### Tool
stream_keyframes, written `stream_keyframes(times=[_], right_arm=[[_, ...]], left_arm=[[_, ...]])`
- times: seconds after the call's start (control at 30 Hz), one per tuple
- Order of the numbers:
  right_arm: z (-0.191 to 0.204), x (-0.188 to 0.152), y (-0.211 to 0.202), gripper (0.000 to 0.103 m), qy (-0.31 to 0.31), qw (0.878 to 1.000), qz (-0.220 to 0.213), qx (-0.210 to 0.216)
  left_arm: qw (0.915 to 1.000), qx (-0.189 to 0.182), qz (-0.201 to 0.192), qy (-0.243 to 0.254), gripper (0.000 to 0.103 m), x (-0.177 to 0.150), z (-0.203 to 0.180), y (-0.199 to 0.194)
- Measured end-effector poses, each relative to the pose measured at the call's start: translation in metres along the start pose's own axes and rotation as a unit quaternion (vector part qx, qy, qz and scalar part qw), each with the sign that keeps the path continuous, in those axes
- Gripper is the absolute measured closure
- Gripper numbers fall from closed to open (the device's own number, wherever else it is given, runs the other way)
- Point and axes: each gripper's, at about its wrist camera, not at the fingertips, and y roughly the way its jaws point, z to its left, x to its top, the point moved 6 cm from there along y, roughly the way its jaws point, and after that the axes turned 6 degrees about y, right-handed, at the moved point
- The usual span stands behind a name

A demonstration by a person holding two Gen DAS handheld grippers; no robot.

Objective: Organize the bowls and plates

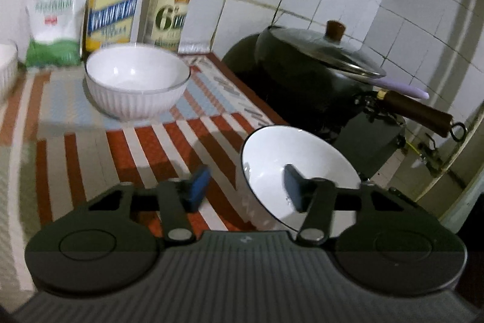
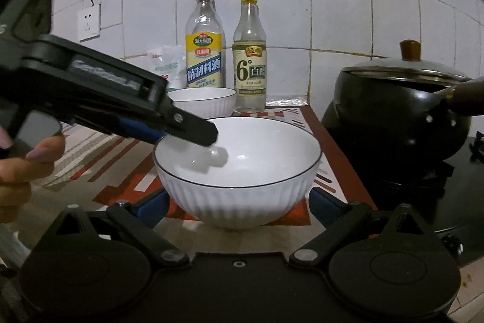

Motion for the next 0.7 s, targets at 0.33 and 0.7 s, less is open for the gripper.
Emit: stream_keyframes(times=[0.33, 0.7], right_arm=[[0.005, 0.001, 0.007, 0.003, 0.005, 1.000, 0.001, -0.009], [0.056, 0.012, -0.013, 0.003, -0.010, 1.000, 0.004, 0.008]], left_arm=[[0.9996, 0.012, -0.003, 0.023, 0.087, -0.004, -0.007, 0.002], [0.9966, 0.049, -0.019, 0.064, 0.087, -0.009, -0.002, -0.055]])
